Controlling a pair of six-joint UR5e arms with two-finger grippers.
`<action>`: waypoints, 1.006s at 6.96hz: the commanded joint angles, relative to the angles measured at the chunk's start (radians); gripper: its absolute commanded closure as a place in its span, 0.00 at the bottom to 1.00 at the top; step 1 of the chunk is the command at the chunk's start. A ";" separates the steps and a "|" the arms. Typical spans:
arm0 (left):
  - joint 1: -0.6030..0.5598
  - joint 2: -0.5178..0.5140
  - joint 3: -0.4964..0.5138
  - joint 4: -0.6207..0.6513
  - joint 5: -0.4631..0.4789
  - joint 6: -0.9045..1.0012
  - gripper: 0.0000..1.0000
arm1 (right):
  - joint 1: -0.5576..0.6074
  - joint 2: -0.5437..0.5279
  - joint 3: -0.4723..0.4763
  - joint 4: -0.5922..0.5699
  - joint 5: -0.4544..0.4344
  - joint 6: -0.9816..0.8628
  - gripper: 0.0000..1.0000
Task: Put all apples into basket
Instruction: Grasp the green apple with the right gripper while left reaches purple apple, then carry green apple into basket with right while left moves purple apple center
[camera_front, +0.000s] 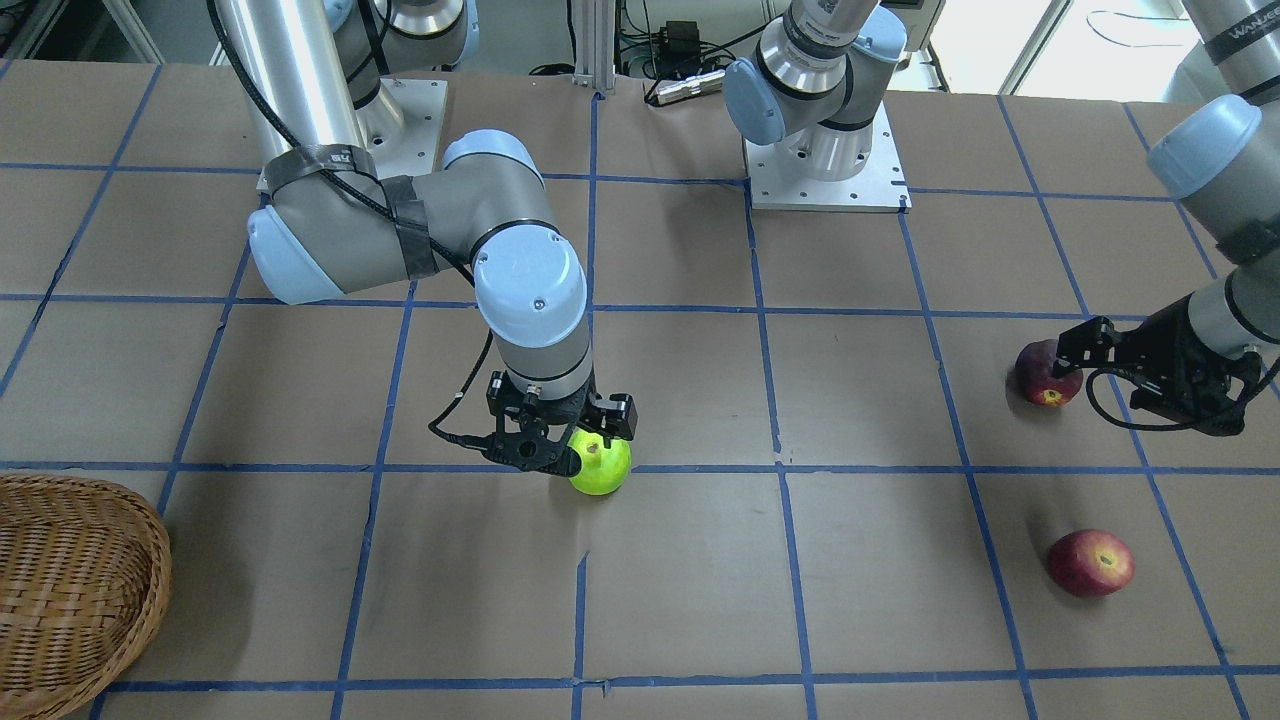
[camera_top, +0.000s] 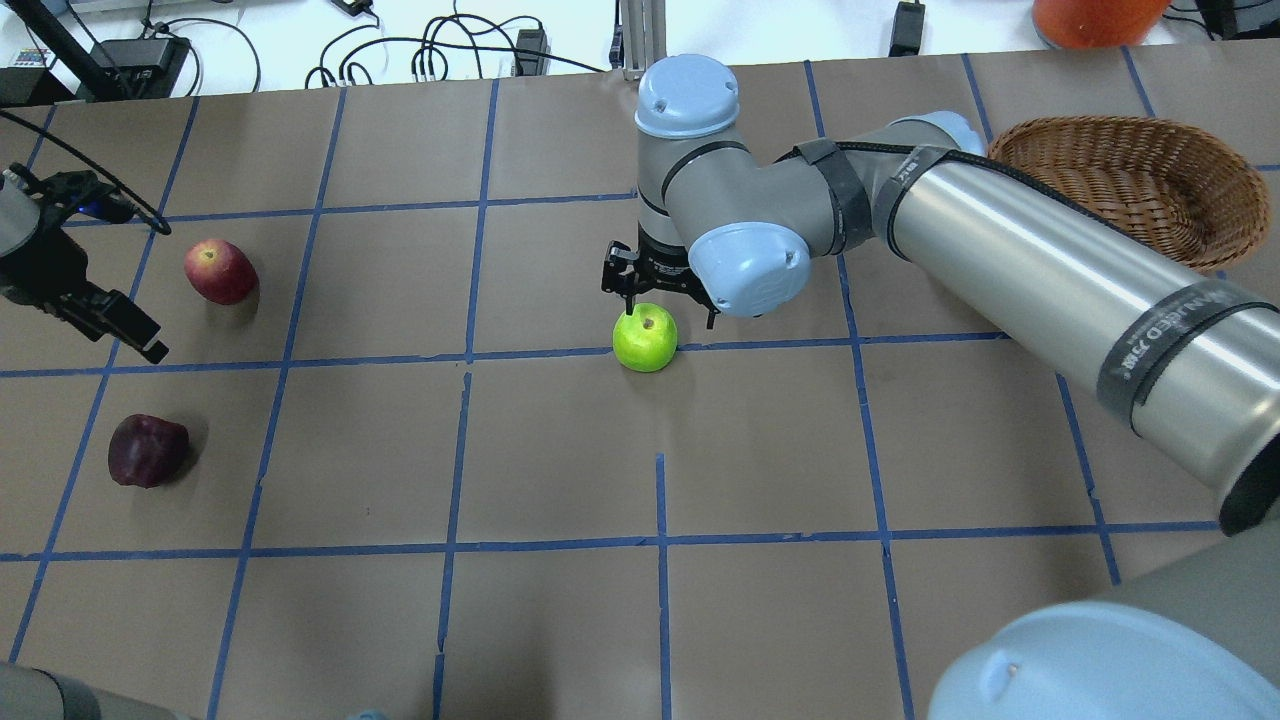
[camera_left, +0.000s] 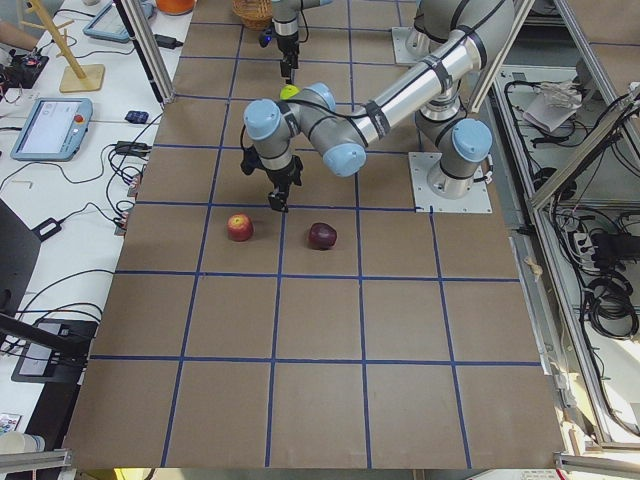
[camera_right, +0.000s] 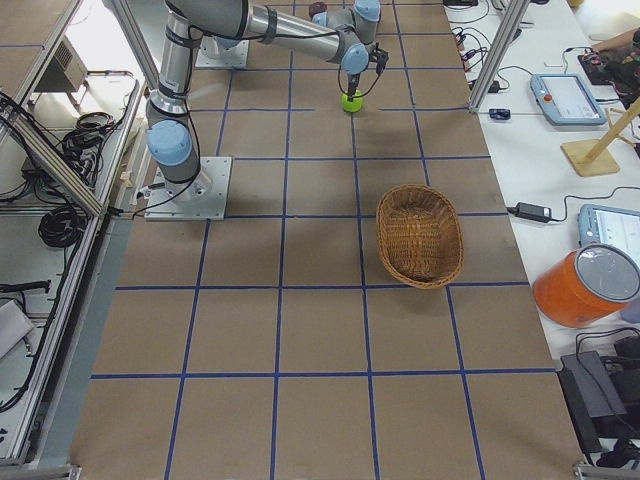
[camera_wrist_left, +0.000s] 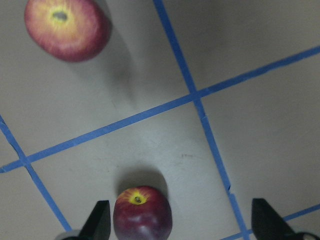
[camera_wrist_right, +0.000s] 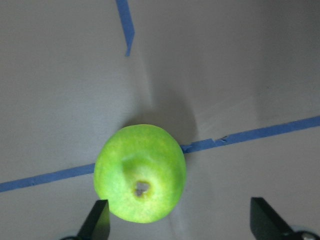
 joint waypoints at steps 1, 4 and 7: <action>0.117 -0.022 -0.192 0.248 -0.007 0.106 0.00 | 0.007 0.042 0.000 -0.042 0.028 -0.010 0.00; 0.117 -0.065 -0.269 0.264 -0.007 0.086 0.00 | 0.007 0.079 -0.002 -0.085 0.050 -0.016 0.00; 0.093 -0.047 -0.251 0.261 0.000 -0.034 0.80 | 0.007 0.109 0.014 -0.076 0.047 -0.005 0.00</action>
